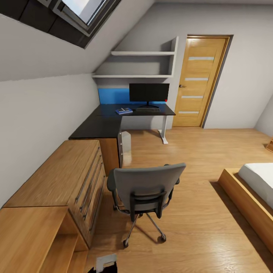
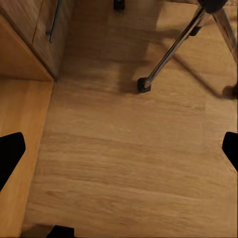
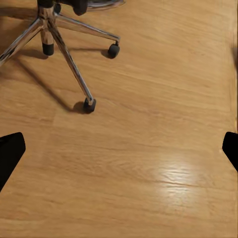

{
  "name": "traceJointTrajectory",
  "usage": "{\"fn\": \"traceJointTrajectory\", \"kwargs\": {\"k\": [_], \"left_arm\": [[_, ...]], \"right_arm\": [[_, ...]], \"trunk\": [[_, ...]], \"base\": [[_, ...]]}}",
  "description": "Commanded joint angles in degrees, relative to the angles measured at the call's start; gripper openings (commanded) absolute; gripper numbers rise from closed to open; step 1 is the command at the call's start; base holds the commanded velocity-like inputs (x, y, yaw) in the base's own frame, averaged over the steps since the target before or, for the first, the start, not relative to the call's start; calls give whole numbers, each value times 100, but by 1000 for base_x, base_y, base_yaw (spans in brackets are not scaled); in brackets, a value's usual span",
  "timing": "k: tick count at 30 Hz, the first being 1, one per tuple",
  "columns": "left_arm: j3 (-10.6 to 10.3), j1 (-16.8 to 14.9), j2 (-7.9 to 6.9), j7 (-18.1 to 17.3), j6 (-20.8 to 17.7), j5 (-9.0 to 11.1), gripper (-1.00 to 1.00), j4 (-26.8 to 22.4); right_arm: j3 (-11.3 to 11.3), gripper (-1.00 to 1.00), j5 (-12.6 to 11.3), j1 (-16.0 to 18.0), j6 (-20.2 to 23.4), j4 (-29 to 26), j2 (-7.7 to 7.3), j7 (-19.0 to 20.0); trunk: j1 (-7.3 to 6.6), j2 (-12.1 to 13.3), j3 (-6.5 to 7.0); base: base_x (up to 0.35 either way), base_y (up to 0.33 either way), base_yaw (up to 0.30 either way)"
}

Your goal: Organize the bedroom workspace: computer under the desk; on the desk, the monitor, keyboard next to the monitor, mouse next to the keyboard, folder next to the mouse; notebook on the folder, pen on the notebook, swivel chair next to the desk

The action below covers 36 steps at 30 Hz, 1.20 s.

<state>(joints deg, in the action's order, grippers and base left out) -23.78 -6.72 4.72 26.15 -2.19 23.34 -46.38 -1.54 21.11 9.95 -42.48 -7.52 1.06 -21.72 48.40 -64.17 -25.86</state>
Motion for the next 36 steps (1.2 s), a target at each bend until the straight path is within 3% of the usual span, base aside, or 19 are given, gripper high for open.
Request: {"fn": "traceJointTrajectory", "kwargs": {"k": [1, 3, 4, 5, 6, 8, 10, 12, 13, 14, 16, 18, 20, 21, 27, 36], "left_arm": [[-18, -181, 18, 49, -111, 39, 100, 60], [-16, -504, 47, 55, -243, 55, 100, 251], [-15, -839, 66, 59, -356, 93, 100, 503], [-13, -1496, 89, 57, -530, 305, 100, 1106], [-13, -1793, 96, 50, -580, 493, 100, 1379], [-13, -2052, 98, 24, -618, 708, 100, 1589], [-16, -2453, 84, -230, -654, 1108, 100, 1827], [-16, -2562, 75, -353, -656, 1217, 100, 1890], [-11, -2715, 21, -549, -627, 1379, 100, 2068], [-12, -2739, -11, -581, -592, 1397, 100, 2213], [-14, -2747, -18, -590, -505, 1399, 100, 2286], [-44, -2752, -17, -595, -312, 1387, 100, 2333], [-53, -2753, -16, -596, -250, 1383, 100, 2345], [-60, -2754, -14, -600, -181, 1378, 100, 2355], [-64, -2755, -10, -602, -138, 1387, 100, 2367], [-57, -2755, -14, -596, -43, 1406, 100, 2370]], "right_arm": [[-13, 100, 6, 9, 38, -59, 0, -64], [-8, 100, -101, 28, 146, -188, 0, -66], [-3, 100, -254, 89, 317, -329, 0, -61], [-1, 100, -624, 442, 856, -583, 0, -40], [-1, 100, -801, 711, 1194, -648, 5, -27], [-2, 100, -959, 1009, 1565, -687, 9, -17], [-3, 100, -1308, 1737, 2388, -720, 27, 16], [-3, 100, -1426, 2016, 2632, -725, 33, 26], [-4, 100, -1725, 2695, 2985, -725, 51, 34], [-4, 100, -1983, 2934, 3040, -729, 91, 35], [1, 100, -2202, 3062, 3057, -727, 102, 39], [-22, 100, -2737, 3148, 3016, -570, 130, 46], [-34, 100, -2920, 3169, 2957, -456, 169, 52], [-47, 100, -3112, 3191, 2765, -291, 302, 63], [-48, 100, -3225, 3204, 2492, -189, 517, 67], [-26, 100, -3259, 3206, 2425, -164, 575, 62]], "trunk": [[23, -46, -26], [67, -126, -62], [88, -166, -80], [110, -206, -97], [132, -246, -115], [176, -327, -151], [220, -407, -187], [264, -487, -223], [286, -527, -241], [308, -567, -259], [352, -647, -295], [396, -728, -331], [440, -808, -367], [462, -848, -385], [594, -1089, -492], [791, -1450, -654]], "base": [[0, 0, 0], [0, 0, 0], [0, 0, 0], [0, 0, 0], [0, 0, 0], [0, 0, 0], [0, 0, 0], [0, 0, 0], [0, 0, 0], [0, 0, 0], [0, 0, 0], [0, 0, 0], [0, 0, 0], [0, 0, 0], [0, 0, 0], [0, 0, 0]]}}
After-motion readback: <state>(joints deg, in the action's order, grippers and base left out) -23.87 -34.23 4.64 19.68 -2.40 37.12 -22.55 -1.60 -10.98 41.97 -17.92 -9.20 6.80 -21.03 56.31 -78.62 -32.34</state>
